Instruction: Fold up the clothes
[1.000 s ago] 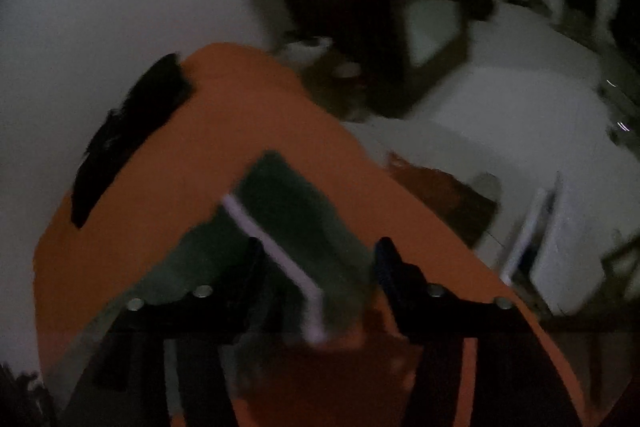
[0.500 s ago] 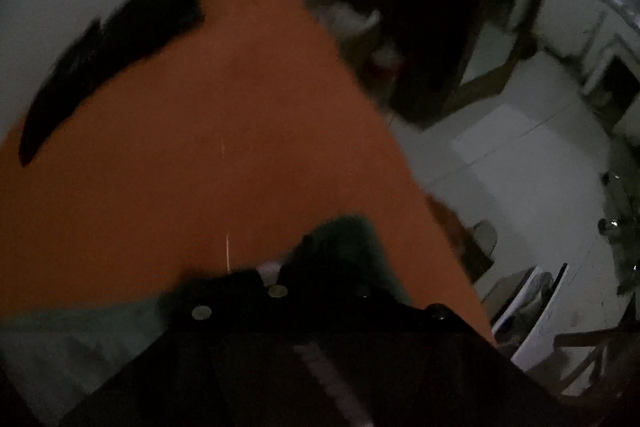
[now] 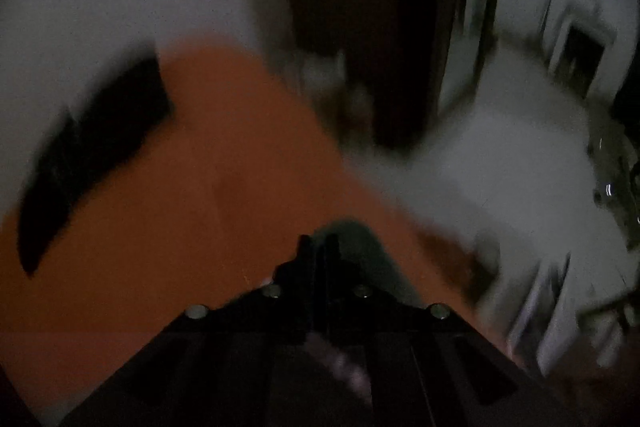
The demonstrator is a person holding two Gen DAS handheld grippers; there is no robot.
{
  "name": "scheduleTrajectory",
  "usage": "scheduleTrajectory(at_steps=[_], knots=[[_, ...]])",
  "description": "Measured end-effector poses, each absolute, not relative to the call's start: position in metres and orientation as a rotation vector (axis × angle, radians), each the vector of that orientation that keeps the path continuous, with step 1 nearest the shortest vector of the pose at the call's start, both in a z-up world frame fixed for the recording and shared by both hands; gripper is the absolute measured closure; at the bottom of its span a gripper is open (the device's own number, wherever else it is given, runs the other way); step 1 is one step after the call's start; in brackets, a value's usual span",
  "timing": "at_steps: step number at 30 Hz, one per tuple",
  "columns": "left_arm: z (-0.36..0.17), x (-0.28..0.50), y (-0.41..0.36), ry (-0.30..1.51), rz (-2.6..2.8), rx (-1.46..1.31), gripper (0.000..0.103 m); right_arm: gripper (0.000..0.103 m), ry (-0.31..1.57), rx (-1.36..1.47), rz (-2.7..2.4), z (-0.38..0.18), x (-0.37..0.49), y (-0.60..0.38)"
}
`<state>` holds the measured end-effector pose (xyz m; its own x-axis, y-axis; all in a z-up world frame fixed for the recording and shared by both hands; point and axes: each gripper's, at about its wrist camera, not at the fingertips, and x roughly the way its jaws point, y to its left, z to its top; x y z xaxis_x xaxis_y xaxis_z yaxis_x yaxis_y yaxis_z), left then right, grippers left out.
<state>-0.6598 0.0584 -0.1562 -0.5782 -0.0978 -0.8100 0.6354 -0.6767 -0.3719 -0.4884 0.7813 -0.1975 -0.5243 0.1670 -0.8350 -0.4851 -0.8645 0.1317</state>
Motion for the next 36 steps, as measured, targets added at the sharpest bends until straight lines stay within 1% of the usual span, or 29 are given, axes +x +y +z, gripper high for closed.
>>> scheduleTrajectory(at_steps=[1, 2, 3, 4, 5, 6, 7, 8, 10, 13, 15, 16, 17, 18, 20, 23, 25, 26, 29, 30, 33, 34, 36], knots=[[-0.164, -0.659, 0.059, 0.938, -2.269, 1.178, 0.096, 0.098, 0.533, -1.328, 2.370, -0.208, -0.489, 0.780], [-0.174, -0.660, 0.063, 0.946, -2.268, 1.248, 0.084, 0.095, 0.569, -1.394, 2.337, -0.219, -0.489, 0.779], [-0.182, -0.663, 0.067, 0.944, -2.266, 1.317, 0.077, 0.085, 0.604, -1.459, 2.301, -0.230, -0.489, 0.779], [-0.186, -0.669, 0.072, 0.911, -2.266, 1.380, 0.065, 0.065, 0.575, -1.427, 2.317, -0.227, -0.482, 0.776], [-0.190, -0.674, 0.077, 0.873, -2.267, 1.438, 0.060, 0.049, 0.546, -1.394, 2.332, -0.224, -0.475, 0.773], [-0.191, -0.677, 0.083, 0.821, -2.275, 1.476, 0.059, 0.046, 0.516, -1.360, 2.347, -0.222, -0.468, 0.770], [-0.193, -0.680, 0.089, 0.777, -2.284, 1.512, 0.056, 0.044, 0.491, -1.333, 2.364, -0.217, -0.460, 0.768], [-0.196, -0.683, 0.093, 0.761, -2.297, 1.543, 0.051, 0.044, 0.466, -1.306, 2.381, -0.212, -0.452, 0.765], [-0.208, -0.692, 0.101, 0.753, -2.309, 1.607, 0.046, 0.044, 0.485, -1.284, 2.423, -0.206, -0.435, 0.762], [-0.229, -0.704, 0.117, 0.732, -2.303, 1.641, 0.047, 0.044, 0.532, -1.300, 2.473, -0.205, -0.408, 0.757], [-0.239, -0.710, 0.125, 0.675, -2.299, 1.573, 0.074, 0.044, 0.516, -1.349, 2.497, -0.212, -0.392, 0.748], [-0.243, -0.716, 0.124, 0.711, -2.289, 1.532, 0.077, 0.044, 0.480, -1.370, 2.508, -0.214, -0.389, 0.742], [-0.246, -0.720, 0.122, 0.749, -2.283, 1.489, 0.082, 0.044, 0.444, -1.392, 2.518, -0.217, -0.385, 0.736], [-0.244, -0.717, 0.117, 0.781, -2.287, 1.439, 0.085, 0.044, 0.417, -1.400, 2.527, -0.219, -0.381, 0.733], [-0.232, -0.723, 0.111, 0.772, -2.290, 1.344, 0.090, 0.044, 0.394, -1.404, 2.537, -0.221, -0.373, 0.728], [-0.216, -0.733, 0.101, 0.761, -2.285, 1.213, 0.092, 0.044, 0.476, -1.362, 2.556, -0.209, -0.351, 0.726], [-0.218, -0.747, 0.089, 0.777, -2.236, 1.209, 0.092, 0.044, 0.509, -1.332, 2.575, -0.203, -0.342, 0.725], [-0.221, -0.753, 0.084, 0.769, -2.212, 1.212, 0.103, 0.044, 0.526, -1.317, 2.584, -0.200, -0.338, 0.724], [-0.236, -0.775, 0.080, 0.593, -2.168, 1.275, 0.103, 0.044, 0.515, -1.332, 2.602, -0.202, -0.329, 0.719], [-0.242, -0.774, 0.074, 0.596, -2.160, 1.317, 0.103, 0.044, 0.515, -1.354, 2.600, -0.206, -0.326, 0.716], [-0.242, -0.760, 0.057, 0.739, -2.151, 1.380, 0.101, 0.044, 0.513, -1.420, 2.594, -0.217, -0.316, 0.709], [-0.235, -0.747, 0.051, 0.777, -2.183, 1.375, 0.098, 0.044, 0.512, -1.442, 2.592, -0.221, -0.313, 0.706], [-0.215, -0.722, 0.048, 0.843, -2.264, 1.385, 0.093, 0.044, 0.578, -1.456, 2.604, -0.218, -0.294, 0.705]])
